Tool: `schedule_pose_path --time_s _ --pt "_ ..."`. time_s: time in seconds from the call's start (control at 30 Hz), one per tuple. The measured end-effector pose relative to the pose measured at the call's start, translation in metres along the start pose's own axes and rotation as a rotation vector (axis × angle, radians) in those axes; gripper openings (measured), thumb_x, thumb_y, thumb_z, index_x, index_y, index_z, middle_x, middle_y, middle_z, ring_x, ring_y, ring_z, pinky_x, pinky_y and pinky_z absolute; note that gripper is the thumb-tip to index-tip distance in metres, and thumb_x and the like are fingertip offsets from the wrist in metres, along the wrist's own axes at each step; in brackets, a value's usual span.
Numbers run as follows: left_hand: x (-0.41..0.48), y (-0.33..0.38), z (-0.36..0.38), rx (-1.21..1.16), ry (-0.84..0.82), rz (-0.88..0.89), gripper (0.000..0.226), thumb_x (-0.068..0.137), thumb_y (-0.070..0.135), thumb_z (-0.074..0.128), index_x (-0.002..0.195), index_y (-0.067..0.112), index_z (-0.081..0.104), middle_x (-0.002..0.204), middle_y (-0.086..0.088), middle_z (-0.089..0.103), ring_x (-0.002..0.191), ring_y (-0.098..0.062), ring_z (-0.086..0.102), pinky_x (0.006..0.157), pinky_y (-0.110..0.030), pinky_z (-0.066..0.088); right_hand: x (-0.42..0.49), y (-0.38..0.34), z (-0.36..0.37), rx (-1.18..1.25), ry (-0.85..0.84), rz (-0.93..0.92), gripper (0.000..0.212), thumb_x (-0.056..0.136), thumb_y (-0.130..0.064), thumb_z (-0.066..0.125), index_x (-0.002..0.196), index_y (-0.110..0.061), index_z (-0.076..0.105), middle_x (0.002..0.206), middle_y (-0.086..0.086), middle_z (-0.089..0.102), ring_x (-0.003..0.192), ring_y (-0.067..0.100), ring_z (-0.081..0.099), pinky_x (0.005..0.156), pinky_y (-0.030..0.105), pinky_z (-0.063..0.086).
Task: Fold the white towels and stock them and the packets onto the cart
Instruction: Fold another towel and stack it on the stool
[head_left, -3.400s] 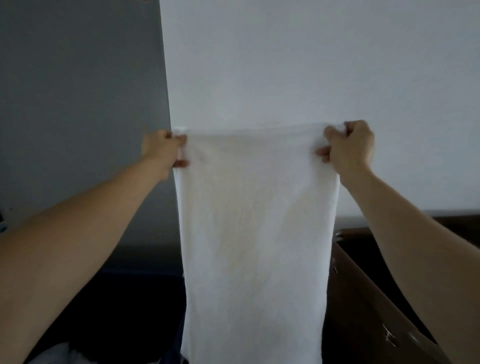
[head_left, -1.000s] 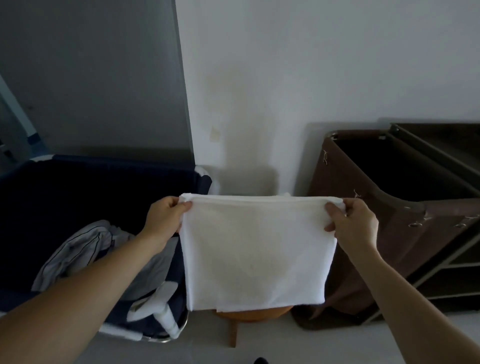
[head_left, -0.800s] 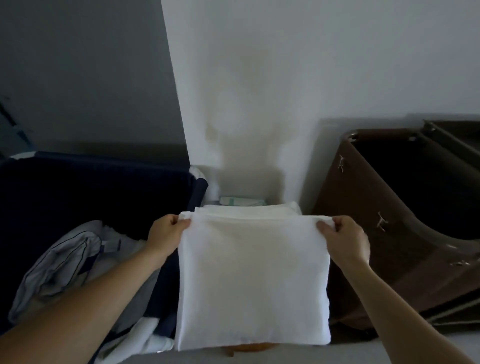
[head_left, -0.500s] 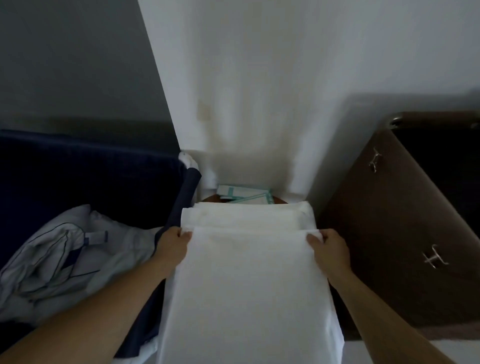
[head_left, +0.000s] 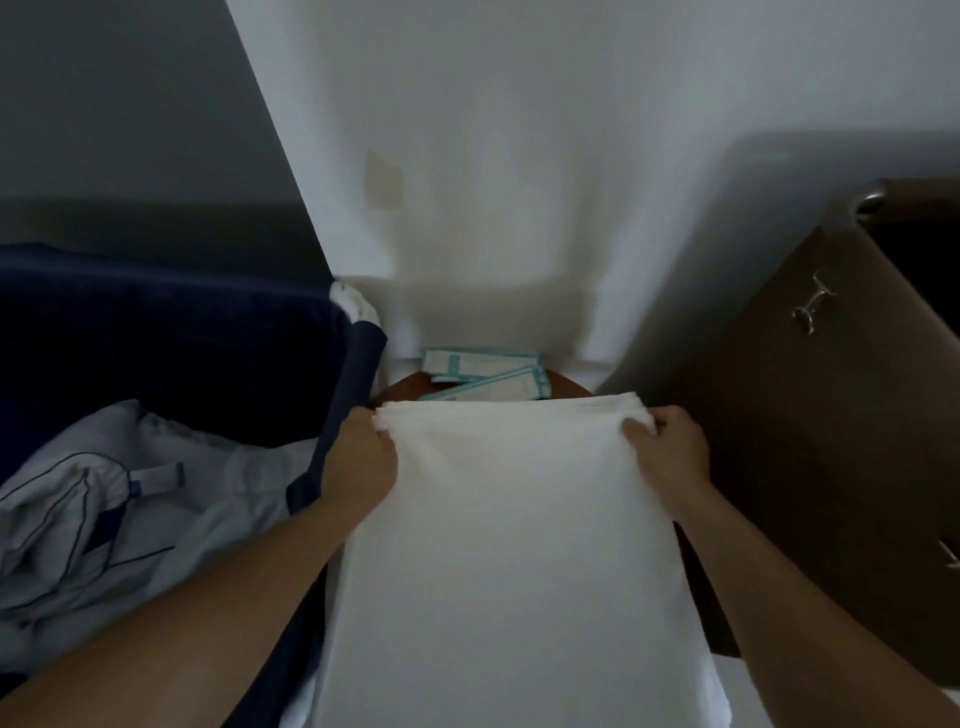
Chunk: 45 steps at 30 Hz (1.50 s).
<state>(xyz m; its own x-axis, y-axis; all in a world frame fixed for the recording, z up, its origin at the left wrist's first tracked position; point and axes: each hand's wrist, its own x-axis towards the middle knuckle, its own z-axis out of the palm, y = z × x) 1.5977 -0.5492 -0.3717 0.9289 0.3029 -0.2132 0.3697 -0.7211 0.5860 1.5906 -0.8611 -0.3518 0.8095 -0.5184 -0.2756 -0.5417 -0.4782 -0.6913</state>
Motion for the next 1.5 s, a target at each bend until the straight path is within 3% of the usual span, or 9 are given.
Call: schedule_pose_path --time_s 0.23,0.37,0.47,0.67,0.83,1.13,1.23,1.37,1.5 --pt "-0.009 -0.018 0.029 0.325 -0.017 0.242 0.065 0.099 0.013 0.044 0.155 0.007 0.014 0.157 -0.022 0.023 0.138 -0.042 0.035 0.108 -0.055 0.04 -0.008 0.027 0.017 -0.084 0.037 -0.049 0.053 0.088 -0.031 0.071 0.134 -0.012 0.05 0.134 0.013 0.051 0.121 0.034 0.053 0.103 0.051 0.045" --pt "-0.049 -0.023 0.043 0.532 -0.087 0.715 0.072 0.091 0.032 0.036 0.154 0.004 0.016 0.164 -0.018 0.01 0.151 -0.035 0.01 0.12 -0.052 0.014 -0.044 0.032 0.018 -0.441 0.057 -0.266 0.079 0.094 -0.04 0.061 0.157 -0.013 0.021 0.163 0.01 0.019 0.149 0.03 0.019 0.119 0.044 0.023" --pt "-0.086 -0.025 0.063 0.537 -0.18 0.833 0.072 0.097 0.048 0.03 0.156 0.008 0.019 0.165 -0.012 0.008 0.152 -0.028 0.003 0.119 -0.048 0.007 -0.087 0.049 0.031 -0.765 0.009 -0.52 0.077 0.1 -0.051 0.039 0.159 -0.015 0.007 0.167 0.008 -0.001 0.154 0.027 -0.004 0.121 0.047 0.005" --pt "-0.072 -0.058 0.072 0.565 -0.189 0.522 0.075 0.09 0.068 0.002 0.155 0.034 -0.011 0.163 -0.001 -0.022 0.148 -0.026 -0.025 0.118 -0.055 -0.012 -0.112 0.098 0.045 -0.912 -0.186 -0.49 0.084 0.082 -0.073 -0.021 0.154 -0.029 -0.014 0.164 0.002 -0.021 0.15 0.02 -0.023 0.12 0.044 -0.015" --pt "-0.063 -0.068 0.077 0.574 -0.193 0.461 0.071 0.089 0.071 -0.001 0.15 0.042 -0.021 0.158 0.006 -0.032 0.146 -0.023 -0.029 0.117 -0.058 -0.012 -0.101 0.104 0.054 -0.879 -0.204 -0.522 0.082 0.085 -0.068 -0.009 0.158 -0.029 -0.008 0.165 0.002 -0.019 0.151 0.02 -0.021 0.122 0.045 -0.012" --pt "-0.157 -0.104 0.043 0.553 -0.221 0.279 0.068 0.102 0.054 0.015 0.157 0.023 -0.009 0.164 -0.003 -0.019 0.15 -0.018 -0.019 0.122 -0.047 -0.006 -0.165 0.141 -0.013 -0.832 -0.243 -0.429 0.076 0.101 -0.06 0.016 0.159 -0.014 -0.003 0.166 0.002 -0.017 0.152 0.019 -0.02 0.124 0.044 -0.003" --pt "-0.184 -0.122 0.038 0.338 -0.201 0.167 0.072 0.102 0.051 0.028 0.158 0.019 -0.005 0.165 -0.002 -0.014 0.152 -0.018 -0.011 0.123 -0.042 0.0 -0.186 0.159 -0.021 -0.737 -0.229 -0.399 0.076 0.102 -0.059 0.017 0.159 -0.014 -0.006 0.165 0.0 -0.019 0.152 0.019 -0.018 0.125 0.044 -0.001" --pt "-0.21 -0.129 0.028 -0.154 -0.154 -0.036 0.074 0.098 0.042 0.052 0.155 0.012 0.015 0.159 -0.008 0.026 0.145 -0.026 0.029 0.115 -0.037 0.026 -0.21 0.167 -0.025 -0.461 -0.197 -0.239 0.082 0.1 -0.058 0.032 0.159 -0.014 -0.006 0.167 0.002 -0.007 0.154 0.021 -0.002 0.124 0.043 0.014" --pt "-0.219 -0.123 0.011 -0.32 -0.211 -0.322 0.062 0.095 0.046 0.059 0.138 0.003 0.047 0.134 -0.013 0.057 0.113 -0.031 0.055 0.093 -0.034 0.041 -0.214 0.157 -0.028 -0.339 -0.181 -0.085 0.086 0.095 -0.055 0.051 0.157 -0.014 0.008 0.165 0.005 0.012 0.148 0.03 0.021 0.112 0.049 0.036"
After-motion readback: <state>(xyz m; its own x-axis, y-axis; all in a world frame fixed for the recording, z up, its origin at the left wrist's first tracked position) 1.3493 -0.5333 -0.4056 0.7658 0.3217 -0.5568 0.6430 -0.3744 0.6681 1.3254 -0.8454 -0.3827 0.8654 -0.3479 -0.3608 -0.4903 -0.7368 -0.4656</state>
